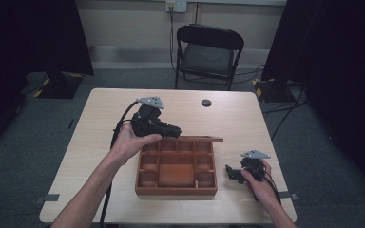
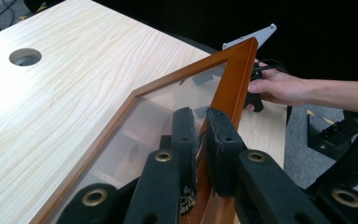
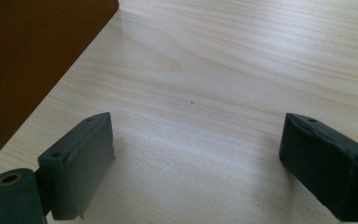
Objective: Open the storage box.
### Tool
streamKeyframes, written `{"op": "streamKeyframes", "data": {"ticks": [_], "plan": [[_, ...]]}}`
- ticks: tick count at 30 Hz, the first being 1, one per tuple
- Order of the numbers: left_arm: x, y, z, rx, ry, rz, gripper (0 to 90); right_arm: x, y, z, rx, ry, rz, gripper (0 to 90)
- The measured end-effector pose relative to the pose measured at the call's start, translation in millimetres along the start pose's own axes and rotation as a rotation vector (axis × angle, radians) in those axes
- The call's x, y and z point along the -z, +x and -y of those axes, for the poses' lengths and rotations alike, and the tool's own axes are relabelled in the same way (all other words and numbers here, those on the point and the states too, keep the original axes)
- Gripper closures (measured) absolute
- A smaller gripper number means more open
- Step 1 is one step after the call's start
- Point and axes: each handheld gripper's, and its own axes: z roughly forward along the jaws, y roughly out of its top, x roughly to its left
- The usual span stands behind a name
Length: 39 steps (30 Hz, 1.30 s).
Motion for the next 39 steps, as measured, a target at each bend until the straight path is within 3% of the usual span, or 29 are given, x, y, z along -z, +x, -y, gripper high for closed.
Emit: {"op": "streamKeyframes", "data": {"ticks": [39], "plan": [[1.9,12.3,-8.2,-0.005,-0.036,0.015,84.2,-0.4,-0.2,-0.3,0.001,0.001,-0.003,8.9]]}}
